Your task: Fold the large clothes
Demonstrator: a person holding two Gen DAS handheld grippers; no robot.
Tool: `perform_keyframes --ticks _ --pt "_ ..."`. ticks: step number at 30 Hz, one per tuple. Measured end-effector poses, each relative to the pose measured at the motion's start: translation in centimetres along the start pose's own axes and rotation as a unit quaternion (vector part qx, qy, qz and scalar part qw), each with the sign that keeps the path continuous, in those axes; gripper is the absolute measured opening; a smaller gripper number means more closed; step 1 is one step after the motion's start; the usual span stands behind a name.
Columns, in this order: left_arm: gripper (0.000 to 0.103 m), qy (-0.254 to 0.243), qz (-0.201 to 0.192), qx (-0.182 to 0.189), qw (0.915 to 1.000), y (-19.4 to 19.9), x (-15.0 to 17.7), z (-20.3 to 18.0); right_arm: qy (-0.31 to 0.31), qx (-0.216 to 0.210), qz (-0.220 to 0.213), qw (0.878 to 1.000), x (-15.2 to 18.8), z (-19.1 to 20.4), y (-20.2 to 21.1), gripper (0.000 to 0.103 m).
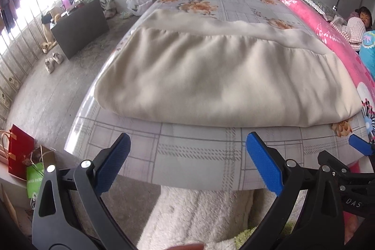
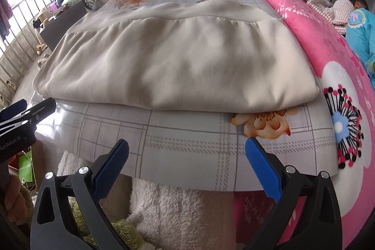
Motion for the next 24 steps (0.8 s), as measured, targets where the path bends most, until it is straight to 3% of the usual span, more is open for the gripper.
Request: perform_keyframes --ticks 9,24 --pt "0.096 -0.005 0.023 0.010 0.9997 -0.73 1.01 -0.81 -0.004 0.009 -0.008 1.000 0.00 -0.45 0.61 0.097" --pt "0.096 -0.007 0.017 0.012 0.9997 -0.40 0.93 -0.98 -0.007 0.015 -0.007 1.000 -0.13 -0.74 0.56 0.097"
Point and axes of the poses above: each gripper's, at about its wrist camera, not at the fingertips, and y roughly against the way its jaws point, z to its left, x to its underside, the point moved 7 cm from there along -y, roughly the way its jaws point, and after that the axes turned 13 degrees about z, right-handed, at the moved point
